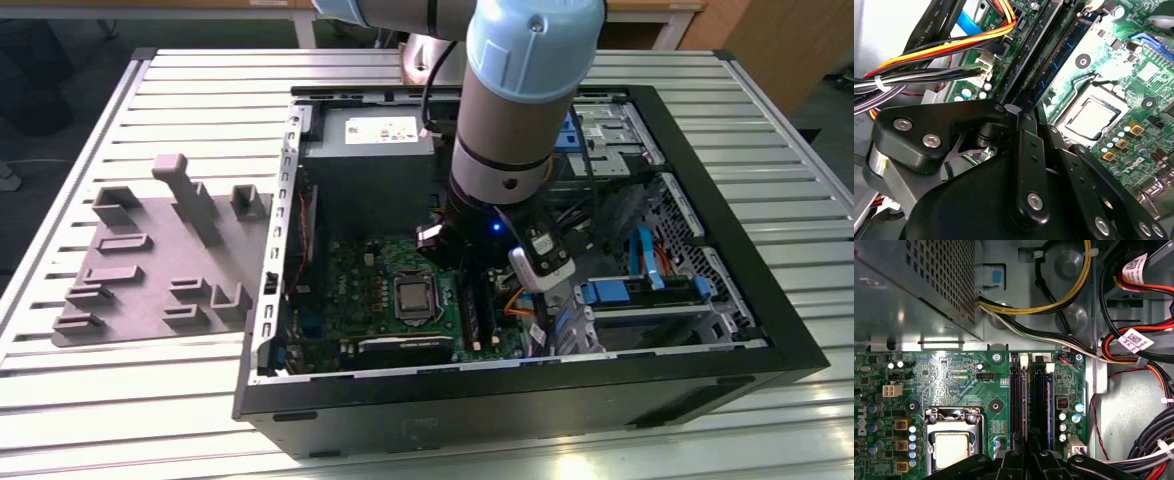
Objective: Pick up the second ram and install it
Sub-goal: 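Press down the second ram until it locks into place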
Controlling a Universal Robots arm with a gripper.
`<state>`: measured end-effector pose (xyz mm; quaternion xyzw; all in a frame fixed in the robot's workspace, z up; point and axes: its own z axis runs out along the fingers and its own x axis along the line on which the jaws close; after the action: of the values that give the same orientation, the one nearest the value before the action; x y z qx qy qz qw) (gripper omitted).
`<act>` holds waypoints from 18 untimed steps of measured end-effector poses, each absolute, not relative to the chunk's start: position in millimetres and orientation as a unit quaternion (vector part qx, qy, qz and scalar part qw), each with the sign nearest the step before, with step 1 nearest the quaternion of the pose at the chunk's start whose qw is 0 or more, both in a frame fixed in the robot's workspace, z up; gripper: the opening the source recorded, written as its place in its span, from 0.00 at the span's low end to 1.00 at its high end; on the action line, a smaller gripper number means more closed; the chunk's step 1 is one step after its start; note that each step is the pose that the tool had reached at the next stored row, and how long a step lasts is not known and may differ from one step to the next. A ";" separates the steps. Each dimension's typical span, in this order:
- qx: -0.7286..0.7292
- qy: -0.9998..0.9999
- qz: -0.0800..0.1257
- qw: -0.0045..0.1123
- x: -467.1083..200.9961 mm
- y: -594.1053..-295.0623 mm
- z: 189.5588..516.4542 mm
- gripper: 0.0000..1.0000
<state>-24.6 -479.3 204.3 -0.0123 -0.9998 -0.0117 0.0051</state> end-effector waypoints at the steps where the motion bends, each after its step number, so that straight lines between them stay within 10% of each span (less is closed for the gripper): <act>1: -0.012 -1.000 -0.012 0.005 -24.6 -479.3 204.3 0.14; 18: -0.012 -1.000 -0.012 0.005 -24.7 -479.3 228.3 0.22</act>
<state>-24.7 -479.3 228.3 -0.0123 -0.9998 -0.0117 0.0051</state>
